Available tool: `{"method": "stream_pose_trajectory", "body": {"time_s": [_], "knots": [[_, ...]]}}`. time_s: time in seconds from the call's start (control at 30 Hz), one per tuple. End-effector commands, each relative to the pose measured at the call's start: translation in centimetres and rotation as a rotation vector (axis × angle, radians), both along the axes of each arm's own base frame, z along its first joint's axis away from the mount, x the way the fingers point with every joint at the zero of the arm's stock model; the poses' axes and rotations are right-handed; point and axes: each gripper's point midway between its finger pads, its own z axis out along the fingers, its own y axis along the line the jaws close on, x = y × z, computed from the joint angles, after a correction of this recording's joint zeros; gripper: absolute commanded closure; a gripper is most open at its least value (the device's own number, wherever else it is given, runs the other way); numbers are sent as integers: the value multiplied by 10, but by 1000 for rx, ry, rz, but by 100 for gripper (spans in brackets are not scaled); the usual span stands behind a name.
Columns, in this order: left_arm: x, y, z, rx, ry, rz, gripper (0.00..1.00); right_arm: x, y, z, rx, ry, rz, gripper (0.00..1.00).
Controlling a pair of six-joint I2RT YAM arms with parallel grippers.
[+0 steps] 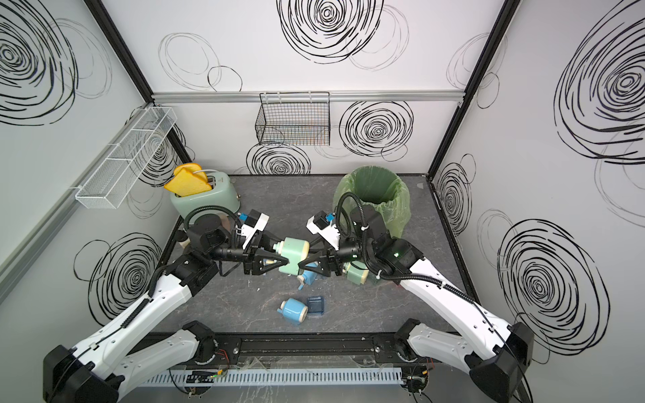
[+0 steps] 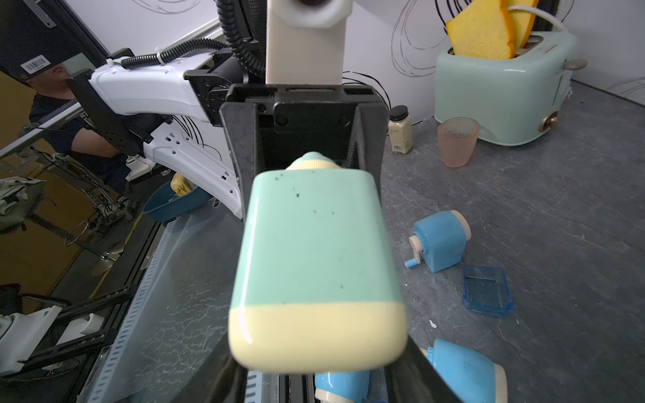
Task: Take out the pencil sharpener tray and clean the shavings
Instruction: Pick up the pencil sharpener from the center of the board, then open the container of the pencil sharpener.
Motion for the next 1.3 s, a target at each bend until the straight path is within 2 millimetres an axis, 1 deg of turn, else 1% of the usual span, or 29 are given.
{"method": "stream_pose_trajectory", "body": {"time_s": [0.0, 0.1, 0.2, 0.43, 0.6, 0.8, 0.9, 1.0, 1.07, 1.13, 1.2, 1.27], "knots": [[-12, 3, 18, -51, -45, -59, 77, -3, -4, 9, 82, -62, 38, 36], [-12, 5, 25, -71, -47, -56, 79, 3, -9, 2, 115, -46, 19, 32], [-11, 4, 27, -77, -45, -56, 80, 3, -10, 1, 152, -36, 34, 30], [-5, 4, 28, -81, -56, -38, 80, 0, -6, 5, 203, -24, 63, 27], [2, 6, 27, -80, -52, -2, 80, -7, -1, 9, 229, -14, 96, 22], [9, 8, 31, -93, -48, 40, 80, -7, 6, 8, 230, -9, 93, 22], [10, 8, 32, -101, -49, 45, 81, -5, 8, 9, 235, -15, 83, 25], [11, 8, 33, -103, -53, 50, 81, -2, 9, 10, 240, -13, 68, 29], [11, 8, 32, -102, -51, 49, 81, 1, 10, 10, 242, -7, 57, 37], [11, 8, 32, -103, -53, 51, 81, 1, 11, 10, 245, -2, 58, 39], [11, 7, 32, -103, -54, 52, 81, 2, 12, 11, 246, 2, 55, 44], [12, 7, 31, -102, -52, 56, 81, 4, 12, 9, 243, 15, 42, 52]]}}
